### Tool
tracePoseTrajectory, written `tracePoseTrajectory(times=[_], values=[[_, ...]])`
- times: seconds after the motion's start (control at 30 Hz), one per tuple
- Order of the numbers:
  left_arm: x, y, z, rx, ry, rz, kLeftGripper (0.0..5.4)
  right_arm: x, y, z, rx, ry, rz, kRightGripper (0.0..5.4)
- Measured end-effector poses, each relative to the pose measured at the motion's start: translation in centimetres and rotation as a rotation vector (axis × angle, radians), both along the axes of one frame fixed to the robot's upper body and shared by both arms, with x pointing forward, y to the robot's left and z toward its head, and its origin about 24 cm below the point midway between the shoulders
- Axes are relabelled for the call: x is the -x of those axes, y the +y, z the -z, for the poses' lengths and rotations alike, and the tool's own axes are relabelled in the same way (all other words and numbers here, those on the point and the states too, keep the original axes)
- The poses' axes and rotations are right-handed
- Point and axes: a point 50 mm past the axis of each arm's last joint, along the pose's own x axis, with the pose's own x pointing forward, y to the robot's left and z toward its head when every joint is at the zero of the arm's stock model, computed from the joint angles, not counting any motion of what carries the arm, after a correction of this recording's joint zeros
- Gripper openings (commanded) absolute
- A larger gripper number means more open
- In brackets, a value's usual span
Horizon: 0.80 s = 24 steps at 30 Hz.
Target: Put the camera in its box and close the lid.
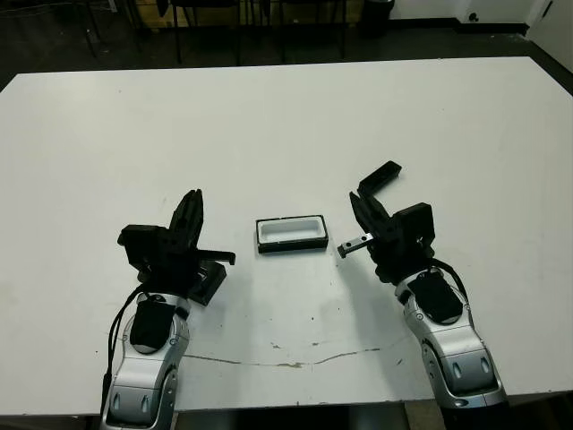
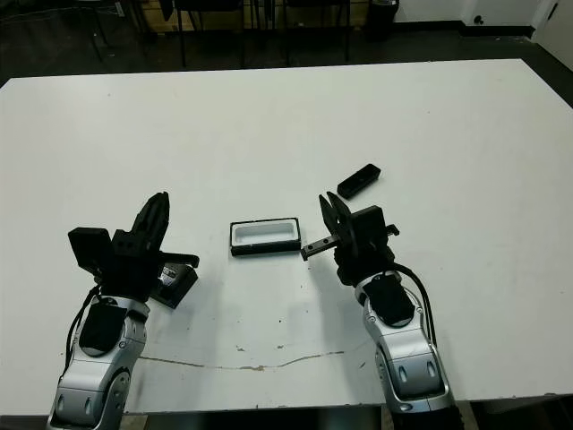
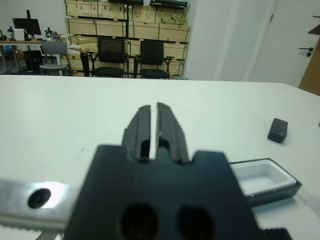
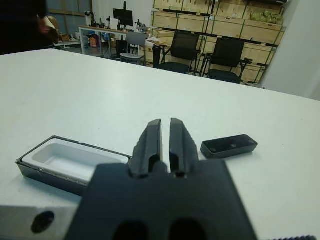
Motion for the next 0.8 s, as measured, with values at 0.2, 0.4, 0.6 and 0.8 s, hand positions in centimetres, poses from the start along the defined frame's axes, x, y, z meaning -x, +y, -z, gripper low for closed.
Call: tracePoseTrajectory(times=[0.2,0.4,0.6,0.8], values=[[-0.1,-0.1,0.0,-0.001,0.001,0.003,0.04,-0.1,-0.2,0.1,-0.001,0.007,0.002,0.00],[-0.8,-0.5,0.1,-0.005,0.003,0.010,0.04,-0.7,-1.4,-0.2,-0.020,-0.018,-0.014,0.00],[-0.5,-0.4,0.0,-0.005,-0.019,0.002,0.04,-3.1,-6.9,-4.5,0.116,-0.178,0.018,0.00],[0.1,0.0,0.5,0.001,-0.001,-0.015,0.04,-8.4,-12.1,-10.8,0.261,-0.270,0.120,0.00]])
